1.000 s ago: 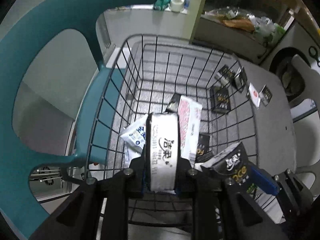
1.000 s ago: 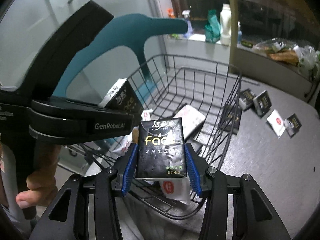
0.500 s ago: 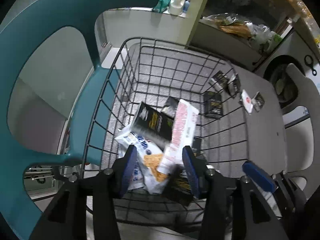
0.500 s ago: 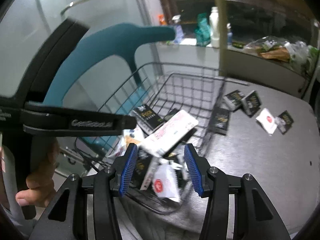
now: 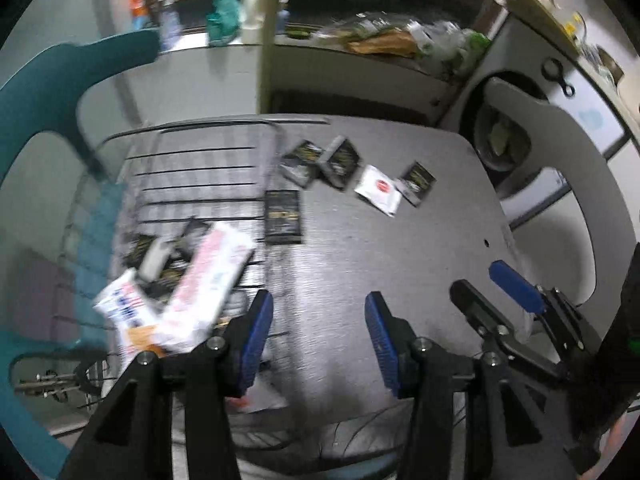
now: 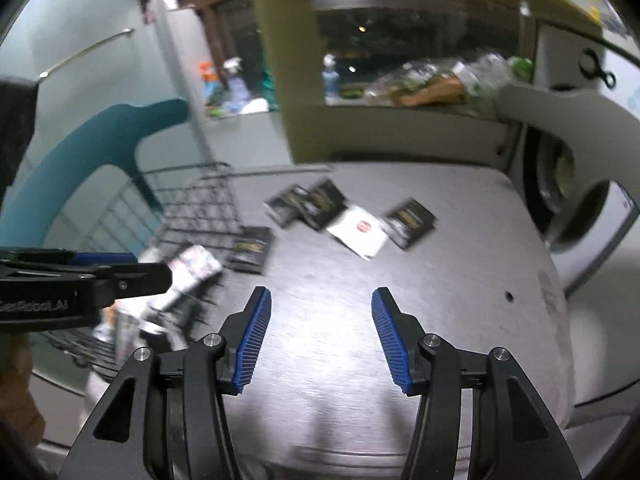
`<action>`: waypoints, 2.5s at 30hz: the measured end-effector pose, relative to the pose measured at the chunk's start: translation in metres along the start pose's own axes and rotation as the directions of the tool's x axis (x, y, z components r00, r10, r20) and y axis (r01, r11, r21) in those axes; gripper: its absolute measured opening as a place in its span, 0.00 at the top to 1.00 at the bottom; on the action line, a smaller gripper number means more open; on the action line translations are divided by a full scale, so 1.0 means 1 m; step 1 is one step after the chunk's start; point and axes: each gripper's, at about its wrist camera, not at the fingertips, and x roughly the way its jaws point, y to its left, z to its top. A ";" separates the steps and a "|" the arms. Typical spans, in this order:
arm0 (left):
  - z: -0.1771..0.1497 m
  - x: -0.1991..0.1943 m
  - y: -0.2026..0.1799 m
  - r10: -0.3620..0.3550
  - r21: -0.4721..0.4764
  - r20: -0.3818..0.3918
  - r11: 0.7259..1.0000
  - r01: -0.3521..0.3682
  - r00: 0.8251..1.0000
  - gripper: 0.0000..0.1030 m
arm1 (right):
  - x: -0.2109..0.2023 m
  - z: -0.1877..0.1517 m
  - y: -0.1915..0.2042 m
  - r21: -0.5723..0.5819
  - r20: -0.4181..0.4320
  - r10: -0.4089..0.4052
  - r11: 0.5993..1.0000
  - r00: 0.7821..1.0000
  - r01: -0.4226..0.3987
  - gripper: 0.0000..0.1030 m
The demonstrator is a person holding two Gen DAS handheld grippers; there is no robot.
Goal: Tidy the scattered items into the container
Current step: 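Carry the tissue roll and Face pack into the basket and open both grippers, then grasp a Face pack with the right gripper while the left grasps another Face pack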
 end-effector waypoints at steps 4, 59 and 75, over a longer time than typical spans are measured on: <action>0.004 0.035 -0.025 -0.001 0.013 -0.047 1.000 0.001 0.999 0.49 | 0.021 -0.009 -0.024 0.021 -0.030 -0.012 1.000 0.999 0.012 0.49; 0.111 0.197 -0.047 0.207 -0.054 -0.039 0.977 -0.208 0.978 0.36 | 0.179 0.048 -0.116 0.196 -0.098 -0.132 0.969 0.986 0.149 0.53; 0.079 0.182 -0.042 0.167 -0.026 -0.038 0.985 -0.168 0.985 0.31 | 0.132 0.020 -0.112 0.184 -0.056 -0.170 0.967 0.984 0.178 0.42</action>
